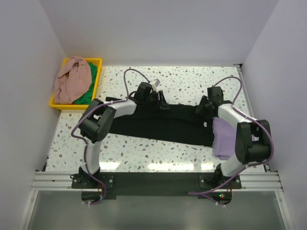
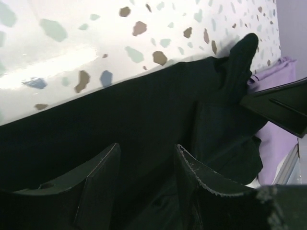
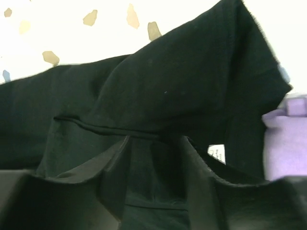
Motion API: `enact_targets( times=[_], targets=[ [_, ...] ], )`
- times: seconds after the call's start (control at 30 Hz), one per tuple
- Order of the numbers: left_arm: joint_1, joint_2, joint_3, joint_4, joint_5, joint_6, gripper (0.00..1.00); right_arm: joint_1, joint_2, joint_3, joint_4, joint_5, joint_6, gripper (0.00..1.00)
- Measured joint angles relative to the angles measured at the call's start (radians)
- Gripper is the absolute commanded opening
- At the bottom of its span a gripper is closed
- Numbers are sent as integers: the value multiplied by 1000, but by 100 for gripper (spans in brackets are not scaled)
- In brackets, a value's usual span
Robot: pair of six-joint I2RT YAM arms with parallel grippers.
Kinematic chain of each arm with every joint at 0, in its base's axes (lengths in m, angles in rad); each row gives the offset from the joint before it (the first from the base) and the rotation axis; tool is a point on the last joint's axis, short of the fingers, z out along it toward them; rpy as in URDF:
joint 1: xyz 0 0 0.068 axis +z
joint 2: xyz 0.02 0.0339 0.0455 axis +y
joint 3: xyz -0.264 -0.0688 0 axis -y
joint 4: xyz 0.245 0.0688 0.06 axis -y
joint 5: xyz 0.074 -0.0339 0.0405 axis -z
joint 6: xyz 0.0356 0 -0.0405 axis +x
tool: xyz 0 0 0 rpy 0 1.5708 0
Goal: Fold and stack the t-shirts
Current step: Fold the tshirt
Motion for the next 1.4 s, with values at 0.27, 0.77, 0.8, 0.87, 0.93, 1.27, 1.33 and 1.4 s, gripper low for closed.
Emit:
enact_targets(
  times=[0.27, 0.77, 0.8, 0.87, 0.93, 1.27, 1.33, 1.4],
  targets=[
    [-54, 56, 72, 55, 74, -2, 54, 0, -48, -79, 40, -97, 19, 19],
    [-114, 113, 104, 102, 155, -5, 54, 0, -297, -245, 72, -251, 19, 20],
    [-118, 114, 104, 113, 163, -9, 54, 0, -307, -256, 72, -257, 18, 21],
    [-123, 116, 104, 130, 174, -11, 54, 0, -323, -278, 73, -269, 14, 21],
    [-128, 118, 104, 142, 185, -18, 54, 0, -341, -300, 71, -279, 10, 21],
    [-140, 118, 64, 218, 229, -21, 47, 0, -417, -382, 63, -306, 3, 23],
    [-143, 117, 34, 238, 240, -23, 45, 0, -431, -390, 60, -307, 3, 24],
    [-145, 113, 0, 254, 248, -25, 43, 0, -448, -396, 55, -308, 3, 28]
  ],
)
